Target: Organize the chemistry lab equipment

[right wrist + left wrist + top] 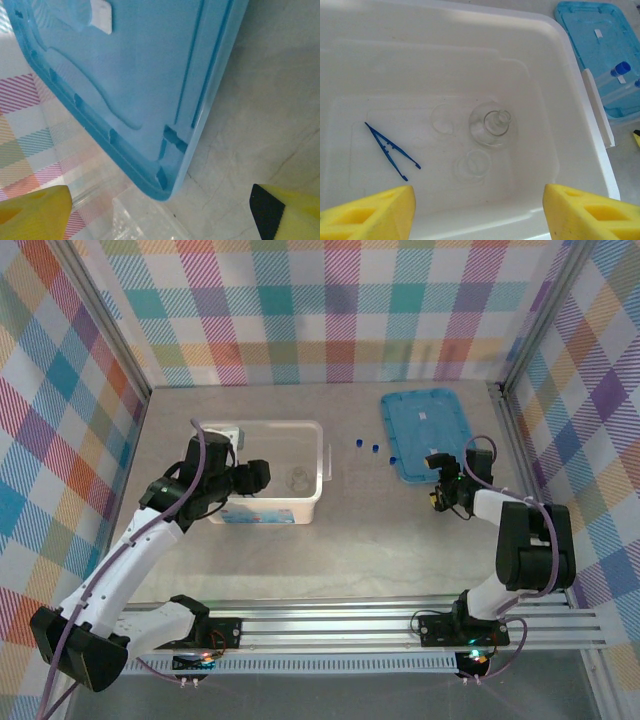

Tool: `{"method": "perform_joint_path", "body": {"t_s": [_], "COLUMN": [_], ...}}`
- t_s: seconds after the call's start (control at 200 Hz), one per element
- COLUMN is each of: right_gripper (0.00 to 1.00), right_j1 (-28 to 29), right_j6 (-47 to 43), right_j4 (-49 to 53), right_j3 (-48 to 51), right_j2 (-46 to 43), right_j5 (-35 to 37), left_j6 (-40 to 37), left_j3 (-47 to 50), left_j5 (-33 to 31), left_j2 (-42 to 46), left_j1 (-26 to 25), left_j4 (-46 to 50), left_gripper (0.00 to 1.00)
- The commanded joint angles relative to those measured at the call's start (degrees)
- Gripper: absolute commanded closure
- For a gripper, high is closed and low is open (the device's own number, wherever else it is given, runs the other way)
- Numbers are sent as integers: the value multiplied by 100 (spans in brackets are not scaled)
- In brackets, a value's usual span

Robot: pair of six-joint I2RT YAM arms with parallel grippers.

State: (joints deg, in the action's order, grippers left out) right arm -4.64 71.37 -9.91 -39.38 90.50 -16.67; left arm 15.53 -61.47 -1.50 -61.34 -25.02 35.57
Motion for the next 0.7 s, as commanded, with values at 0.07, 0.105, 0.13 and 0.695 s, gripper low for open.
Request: {"method": "perform_joint_path", "body": {"t_s": [0.07, 0.105, 0.13, 0.695], "right_gripper": [8, 8, 8, 9], "right_j1": [-123, -124, -128, -153], "right_j6": [51, 59, 52, 388], "right_j4": [-287, -307, -309, -438], "right_j3": [-390, -420, -456, -995], "right_j2": [413, 462, 496, 1065], "right_j5": [-34, -30, -9, 49], "left_j6": [-147, -155, -164, -246], "left_j3": [204, 221, 227, 294], "left_j5": [65, 37, 27, 8], "left_j2": [191, 199, 214, 425], "left_j1": [-12, -11, -12, -7], "left_j4": [-103, -88, -77, 46], "left_gripper": [30, 30, 30, 27]}}
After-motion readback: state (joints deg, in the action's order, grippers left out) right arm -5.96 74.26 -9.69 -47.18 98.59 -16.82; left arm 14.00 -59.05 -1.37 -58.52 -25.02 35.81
